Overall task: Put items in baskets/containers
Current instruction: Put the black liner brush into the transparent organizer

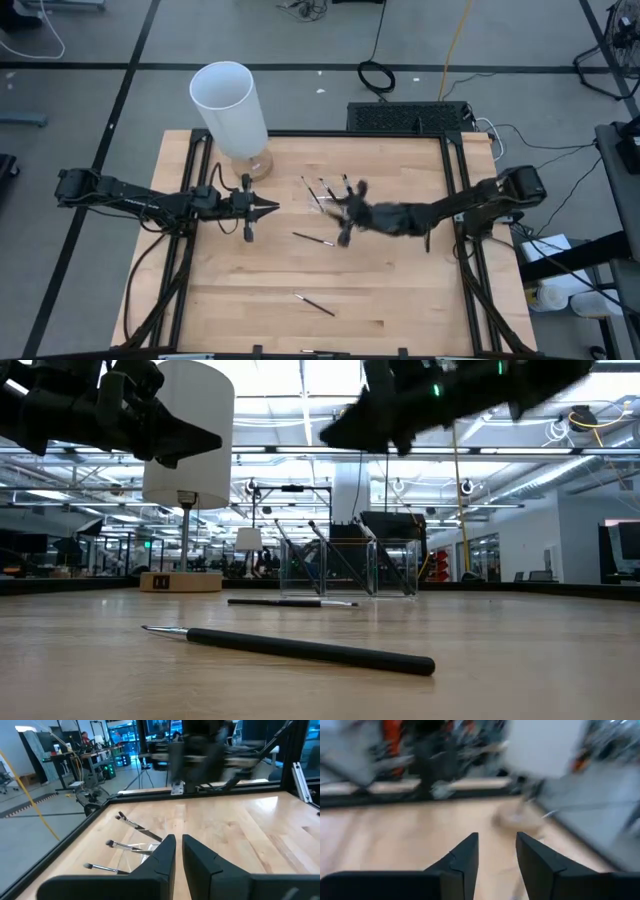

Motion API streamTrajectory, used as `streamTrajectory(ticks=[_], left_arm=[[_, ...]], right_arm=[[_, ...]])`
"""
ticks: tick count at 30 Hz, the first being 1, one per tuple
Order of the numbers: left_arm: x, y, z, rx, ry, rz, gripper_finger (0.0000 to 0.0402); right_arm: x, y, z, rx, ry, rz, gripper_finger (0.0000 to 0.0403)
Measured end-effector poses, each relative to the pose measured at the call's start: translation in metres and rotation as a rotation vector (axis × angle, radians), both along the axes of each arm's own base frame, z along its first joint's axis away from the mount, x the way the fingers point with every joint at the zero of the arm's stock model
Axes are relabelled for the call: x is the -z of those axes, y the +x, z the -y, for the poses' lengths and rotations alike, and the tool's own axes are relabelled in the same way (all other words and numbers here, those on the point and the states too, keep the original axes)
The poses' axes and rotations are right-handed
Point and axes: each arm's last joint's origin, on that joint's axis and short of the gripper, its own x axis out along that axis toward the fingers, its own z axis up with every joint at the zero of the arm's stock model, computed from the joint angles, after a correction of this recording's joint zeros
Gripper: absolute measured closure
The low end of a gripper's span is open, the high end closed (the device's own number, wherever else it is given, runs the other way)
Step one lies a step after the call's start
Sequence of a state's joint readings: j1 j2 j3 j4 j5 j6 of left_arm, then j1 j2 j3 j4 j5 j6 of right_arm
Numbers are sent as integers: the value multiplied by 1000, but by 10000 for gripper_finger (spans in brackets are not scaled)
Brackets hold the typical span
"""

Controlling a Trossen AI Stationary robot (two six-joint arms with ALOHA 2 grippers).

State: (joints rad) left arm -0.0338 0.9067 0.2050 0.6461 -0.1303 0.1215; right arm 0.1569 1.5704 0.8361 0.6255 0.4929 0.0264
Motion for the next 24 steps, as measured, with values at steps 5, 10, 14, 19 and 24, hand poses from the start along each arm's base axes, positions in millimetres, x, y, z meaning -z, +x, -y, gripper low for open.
streamTrajectory(ticks=[5,10,14,19,24], left_arm=[[0,0,0,1,-11,0,360],[0,0,0,0,-12,1,360],[0,0,0,0,-12,2,360],[0,0,0,0,-9,2,360],[0,0,1,2,-34,4,360]], right_arm=[[1,35,-43,-81,89,-217,292],[23,64,-71,-122,69,-295,298],[45,70,-79,-126,72,-350,298],[50,70,-93,-326,133,-376,298],[43,64,-121,-420,207,-306,298]])
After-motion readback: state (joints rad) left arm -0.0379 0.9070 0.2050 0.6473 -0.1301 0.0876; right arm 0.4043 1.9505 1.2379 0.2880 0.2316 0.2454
